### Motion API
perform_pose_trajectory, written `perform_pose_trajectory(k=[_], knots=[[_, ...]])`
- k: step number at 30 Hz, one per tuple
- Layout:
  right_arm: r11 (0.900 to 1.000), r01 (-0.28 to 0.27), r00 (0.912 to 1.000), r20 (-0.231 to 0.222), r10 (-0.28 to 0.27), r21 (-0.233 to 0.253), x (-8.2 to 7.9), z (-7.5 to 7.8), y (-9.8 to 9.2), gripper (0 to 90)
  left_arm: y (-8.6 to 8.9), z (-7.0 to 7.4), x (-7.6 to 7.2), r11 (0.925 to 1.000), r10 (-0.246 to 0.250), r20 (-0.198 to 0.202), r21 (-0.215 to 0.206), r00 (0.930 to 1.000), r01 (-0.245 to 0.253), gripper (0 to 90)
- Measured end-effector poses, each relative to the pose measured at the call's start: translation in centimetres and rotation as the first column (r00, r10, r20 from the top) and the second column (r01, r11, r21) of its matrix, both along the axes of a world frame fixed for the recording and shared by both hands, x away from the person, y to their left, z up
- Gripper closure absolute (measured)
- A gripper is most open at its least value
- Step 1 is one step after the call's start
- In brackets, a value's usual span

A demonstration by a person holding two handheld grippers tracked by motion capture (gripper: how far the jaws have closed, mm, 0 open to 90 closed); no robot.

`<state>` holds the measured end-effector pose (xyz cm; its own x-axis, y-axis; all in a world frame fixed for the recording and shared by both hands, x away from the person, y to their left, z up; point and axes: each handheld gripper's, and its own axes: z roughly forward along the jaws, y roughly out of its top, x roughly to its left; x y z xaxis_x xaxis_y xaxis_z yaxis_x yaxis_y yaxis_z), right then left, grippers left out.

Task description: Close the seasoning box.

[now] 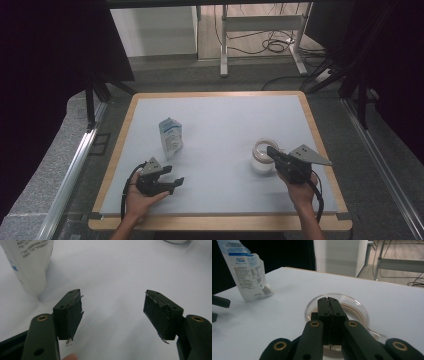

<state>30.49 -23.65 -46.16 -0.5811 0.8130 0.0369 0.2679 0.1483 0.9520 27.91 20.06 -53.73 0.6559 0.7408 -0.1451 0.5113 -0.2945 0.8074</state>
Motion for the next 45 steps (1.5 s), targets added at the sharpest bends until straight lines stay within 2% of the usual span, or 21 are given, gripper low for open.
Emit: perform_pose_trajectory(k=[5,11,15,20,23,24,25,27,29,32,45], knots=[[0.998,0.056,0.9984,-0.003,-0.056,0.030,-1.0,0.0,-2.9,88.9,0.7,-0.2,0.0,0.9998,0.020,-0.004,-0.009,0.9998,-0.020,31.0],[0.993,0.116,0.9928,-0.033,-0.115,0.030,-1.5,-0.8,-6.1,84.2,1.1,-0.2,0.1,0.9992,0.035,-0.007,-0.018,0.9994,-0.035,31.1],[0.991,0.135,0.9885,-0.068,-0.135,-0.002,-1.5,-1.9,-7.7,77.4,1.4,-0.3,0.2,0.9988,0.044,-0.013,-0.022,0.9990,-0.044,31.1],[0.989,0.130,0.9812,-0.135,-0.138,-0.070,-1.3,-3.8,-8.9,62.1,1.8,-0.4,0.2,0.9982,0.056,-0.016,-0.021,0.9983,-0.056,31.1],[0.989,0.120,0.9759,-0.173,-0.133,-0.085,-1.1,-4.9,-9.5,51.8,2.0,-0.4,0.2,0.9977,0.064,-0.016,-0.021,0.9978,-0.065,31.1],[0.989,0.120,0.9759,-0.173,-0.133,-0.085,-1.1,-4.9,-9.5,51.8,2.0,-0.4,0.2,0.9977,0.064,-0.016,-0.021,0.9978,-0.065,31.1],[0.987,0.120,0.9704,-0.197,-0.140,-0.106,-0.8,-5.4,-9.6,45.8,2.1,-0.5,0.3,0.9975,0.067,-0.020,-0.021,0.9976,-0.067,31.1],[0.985,0.118,0.9666,-0.212,-0.144,-0.130,-0.5,-5.8,-9.5,43.6,2.2,-0.6,0.3,0.9974,0.069,-0.024,-0.020,0.9973,-0.070,31.1],[0.979,0.117,0.9641,-0.217,-0.153,-0.167,-0.4,-6.2,-9.3,42.4,2.2,-0.6,0.3,0.9974,0.070,-0.025,-0.018,0.9973,-0.070,31.1],[0.975,0.115,0.9619,-0.224,-0.157,-0.191,-0.2,-6.3,-9.1,41.3,2.2,-0.7,0.3,0.9974,0.069,-0.028,-0.017,0.9972,-0.070,31.0],[0.974,0.119,0.9636,-0.214,-0.160,-0.192,-0.3,-6.2,-8.9,40.8,2.3,-0.7,0.2,0.9972,0.070,-0.032,-0.023,0.9970,-0.071,31.0]])
